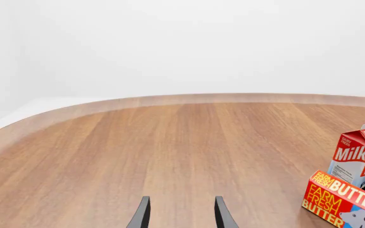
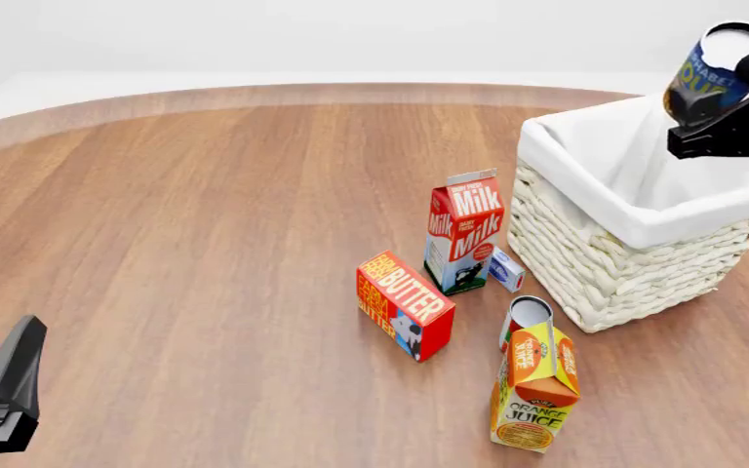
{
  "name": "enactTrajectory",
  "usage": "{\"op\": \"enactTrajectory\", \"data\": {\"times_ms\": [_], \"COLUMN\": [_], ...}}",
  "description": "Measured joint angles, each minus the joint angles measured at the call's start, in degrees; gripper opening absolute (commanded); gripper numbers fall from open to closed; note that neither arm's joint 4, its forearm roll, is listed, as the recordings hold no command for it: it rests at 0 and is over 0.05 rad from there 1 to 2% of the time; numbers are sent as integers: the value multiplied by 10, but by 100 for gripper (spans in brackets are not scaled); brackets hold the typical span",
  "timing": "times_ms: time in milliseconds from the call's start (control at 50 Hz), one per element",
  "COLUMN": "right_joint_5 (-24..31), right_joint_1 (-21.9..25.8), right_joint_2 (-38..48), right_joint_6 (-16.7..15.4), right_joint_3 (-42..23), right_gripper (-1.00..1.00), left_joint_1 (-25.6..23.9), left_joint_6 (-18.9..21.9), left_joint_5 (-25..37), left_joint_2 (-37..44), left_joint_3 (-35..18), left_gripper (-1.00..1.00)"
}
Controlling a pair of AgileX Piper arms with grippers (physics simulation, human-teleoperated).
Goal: Pick up the alphabet soup, and put it in the basket.
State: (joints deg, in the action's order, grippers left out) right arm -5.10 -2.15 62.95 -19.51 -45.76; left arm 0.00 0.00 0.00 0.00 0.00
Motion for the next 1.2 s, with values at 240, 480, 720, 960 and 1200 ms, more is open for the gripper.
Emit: {"op": "enactTrajectory", "data": {"times_ms": [240,480,720,960,1200], "right_joint_5": [14,26,32,35,35], "right_joint_1": [-1,-7,-15,-23,-29], "right_joint_2": [30,50,69,90,117], "right_joint_6": [-7,-19,-31,-38,-43], "right_joint_3": [-17,-26,-33,-39,-50], "right_gripper": [-100,-100,-100,-100,-100], "left_joint_1": [0,0,0,0,0], "left_joint_6": [0,0,0,0,0], "left_joint_5": [0,0,0,0,0], "left_joint_2": [0,0,0,0,0], "left_joint_3": [0,0,0,0,0], "left_gripper": [100,100,100,100,100]}}
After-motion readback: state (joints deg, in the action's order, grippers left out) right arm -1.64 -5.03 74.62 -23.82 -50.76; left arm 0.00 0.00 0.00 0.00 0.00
